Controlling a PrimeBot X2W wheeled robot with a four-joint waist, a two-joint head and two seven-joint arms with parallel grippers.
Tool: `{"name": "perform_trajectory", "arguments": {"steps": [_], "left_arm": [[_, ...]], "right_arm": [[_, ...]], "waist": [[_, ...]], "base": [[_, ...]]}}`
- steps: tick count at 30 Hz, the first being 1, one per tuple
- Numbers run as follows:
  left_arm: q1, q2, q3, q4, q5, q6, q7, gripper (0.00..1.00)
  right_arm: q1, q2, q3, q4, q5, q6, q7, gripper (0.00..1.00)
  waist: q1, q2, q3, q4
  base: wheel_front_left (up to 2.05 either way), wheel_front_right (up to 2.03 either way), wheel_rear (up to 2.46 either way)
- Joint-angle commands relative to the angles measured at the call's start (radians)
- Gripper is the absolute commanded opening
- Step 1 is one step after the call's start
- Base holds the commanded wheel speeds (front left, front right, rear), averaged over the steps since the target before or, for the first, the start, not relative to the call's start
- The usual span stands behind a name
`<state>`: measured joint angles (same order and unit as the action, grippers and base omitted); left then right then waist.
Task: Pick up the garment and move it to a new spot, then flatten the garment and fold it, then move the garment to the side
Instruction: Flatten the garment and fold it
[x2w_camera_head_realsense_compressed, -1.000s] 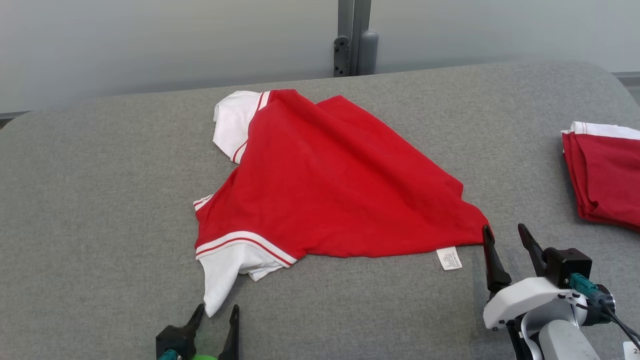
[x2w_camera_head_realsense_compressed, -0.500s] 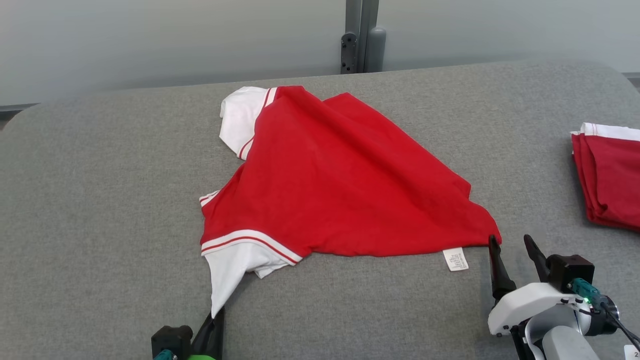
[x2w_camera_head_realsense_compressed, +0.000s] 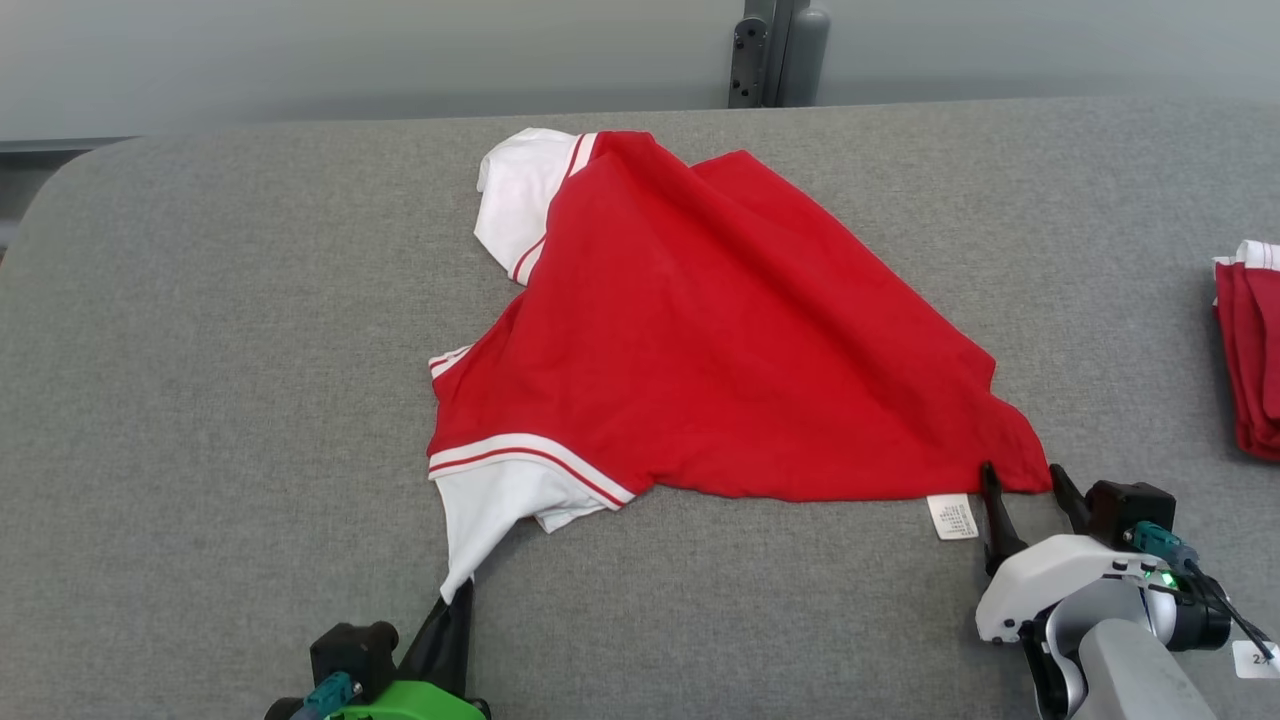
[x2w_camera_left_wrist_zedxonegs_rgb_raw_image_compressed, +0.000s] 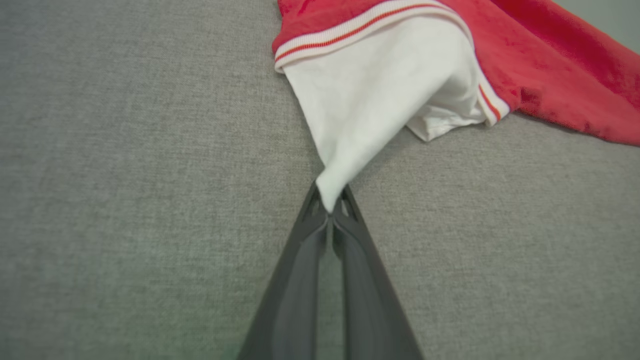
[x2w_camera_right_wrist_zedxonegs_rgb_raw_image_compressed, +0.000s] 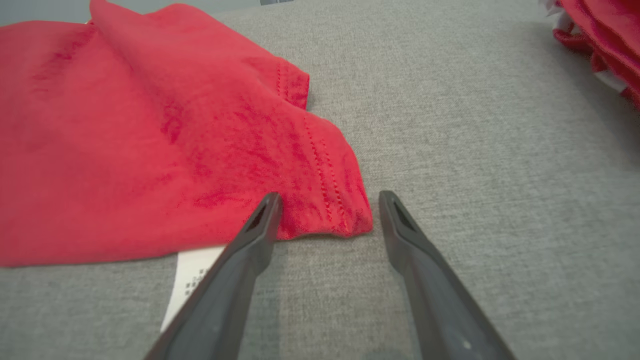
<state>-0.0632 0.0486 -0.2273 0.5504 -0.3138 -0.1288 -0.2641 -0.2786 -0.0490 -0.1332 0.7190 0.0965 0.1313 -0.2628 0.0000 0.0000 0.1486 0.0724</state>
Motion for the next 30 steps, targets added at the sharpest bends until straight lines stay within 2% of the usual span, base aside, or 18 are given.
{"name": "perform_trajectory", "arguments": {"steps": [1, 2, 3, 4, 9, 17, 23, 30], "left_arm": [[-0.023, 0.004, -0.011, -0.011, -0.021, -0.002, 0.0, 0.0], [-0.023, 0.004, -0.015, -0.013, -0.029, -0.002, 0.0, 0.0], [-0.025, 0.004, -0.022, -0.017, -0.037, -0.002, 0.0, 0.0], [-0.026, 0.004, -0.028, -0.022, -0.046, -0.002, 0.0, 0.0], [-0.033, 0.008, -0.052, -0.052, -0.09, -0.003, 0.0, 0.0], [-0.061, 0.05, -0.044, -0.256, -0.134, -0.003, 0.0, 0.0], [-0.138, 0.111, 0.017, -0.415, -0.114, -0.003, 0.0, 0.0], [-0.302, 0.219, 0.111, -0.554, -0.073, -0.002, 0.0, 0.0]], "right_arm": [[-0.02, -0.004, -0.004, 0.013, -0.007, -0.001, -0.003, 0.93], [-0.025, -0.004, -0.004, 0.02, -0.007, -0.001, -0.003, 0.7], [-0.032, -0.003, -0.002, 0.03, -0.002, -0.001, -0.003, 0.2], [-0.038, -0.003, 0.002, 0.036, 0.005, -0.001, -0.003, 0.0], [-0.045, -0.004, 0.023, 0.021, 0.041, -0.001, -0.001, 0.0], [-0.052, -0.004, 0.033, -0.157, 0.102, -0.001, -0.002, 0.0], [-0.109, -0.004, 0.041, -0.284, 0.12, -0.001, -0.002, 0.0], [-0.258, -0.031, 0.089, -0.419, 0.154, -0.001, -0.002, 0.0]], "waist": [[0.0, 0.0, 0.012, 0.008], [0.0, 0.0, 0.014, 0.009], [0.0, 0.0, 0.017, 0.011], [0.0, 0.0, 0.018, 0.011], [0.0, 0.0, 0.008, 0.008], [0.0, 0.0, -0.063, -0.012], [0.0, 0.0, -0.122, -0.04], [0.0, 0.0, -0.148, -0.078]], "base": [[0.0, 0.0, 0.0], [0.0, 0.0, 0.0], [0.0, 0.0, 0.0], [0.0, 0.0, 0.0], [0.0, 0.0, 0.0], [0.0, 0.0, 0.0], [0.0, 0.0, 0.0], [0.0, 0.0, 0.0]]}}
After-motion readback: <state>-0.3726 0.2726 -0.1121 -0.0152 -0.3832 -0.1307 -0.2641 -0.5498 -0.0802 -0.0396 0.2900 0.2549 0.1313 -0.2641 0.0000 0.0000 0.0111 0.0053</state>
